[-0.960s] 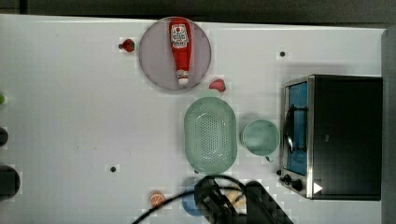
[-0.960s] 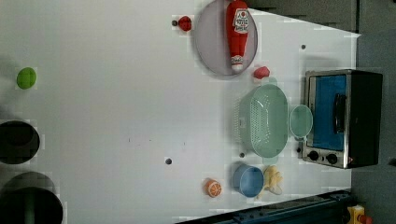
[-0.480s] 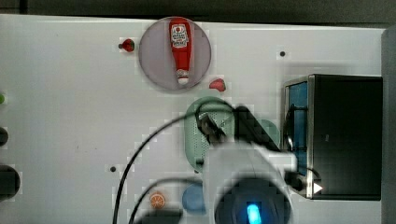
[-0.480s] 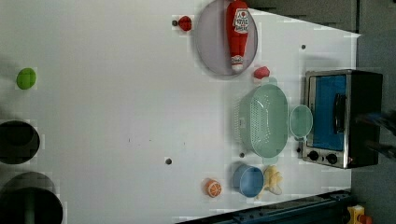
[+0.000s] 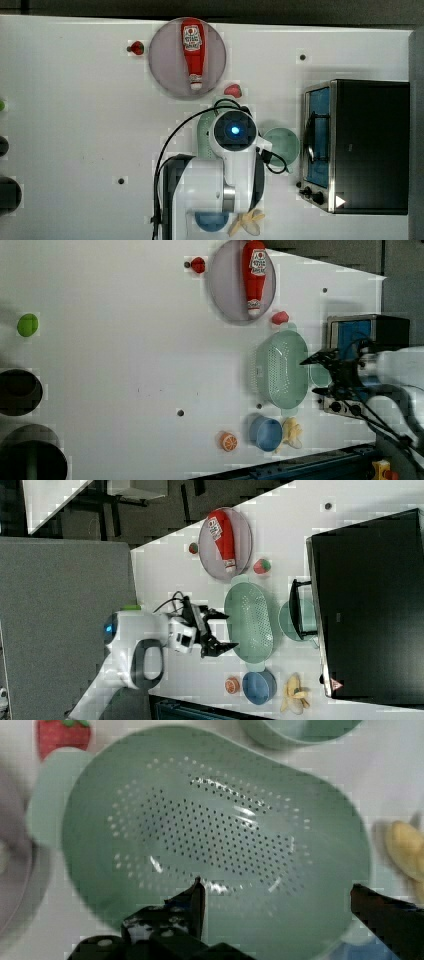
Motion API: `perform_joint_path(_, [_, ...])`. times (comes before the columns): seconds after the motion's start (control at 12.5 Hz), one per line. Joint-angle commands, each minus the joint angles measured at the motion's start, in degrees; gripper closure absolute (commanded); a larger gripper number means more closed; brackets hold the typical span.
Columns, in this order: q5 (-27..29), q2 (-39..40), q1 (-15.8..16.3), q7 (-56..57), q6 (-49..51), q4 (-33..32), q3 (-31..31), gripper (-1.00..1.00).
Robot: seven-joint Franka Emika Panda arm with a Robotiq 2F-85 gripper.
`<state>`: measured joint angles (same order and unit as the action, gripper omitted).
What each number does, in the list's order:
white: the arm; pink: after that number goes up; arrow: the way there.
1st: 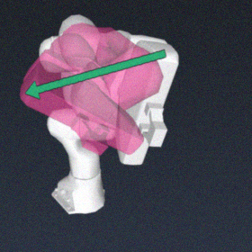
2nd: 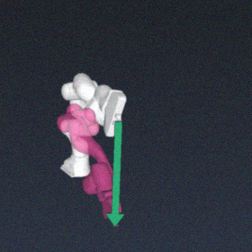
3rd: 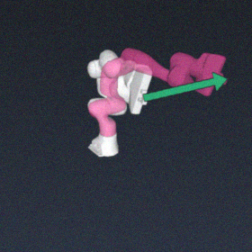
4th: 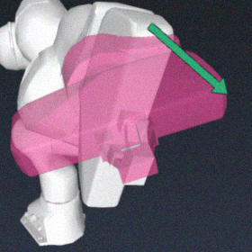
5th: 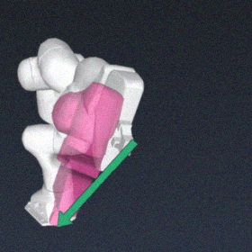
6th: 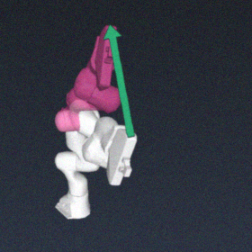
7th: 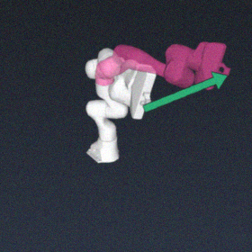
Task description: Drag strainer right to left.
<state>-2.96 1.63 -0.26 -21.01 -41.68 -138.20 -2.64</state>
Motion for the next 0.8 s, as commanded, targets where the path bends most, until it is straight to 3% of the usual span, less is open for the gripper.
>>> perform_joint_path(0.08, [0.41, 3.73, -0.7, -10.57, -7.71, 1.22, 0.93, -1.0])
perform_joint_path(0.4, [0.42, 13.41, 0.35, -18.2, -20.53, 1.17, 1.83, -1.0])
perform_joint_path(0.8, [0.51, 19.62, 2.01, -20.18, -24.98, 1.12, 2.49, -1.0])
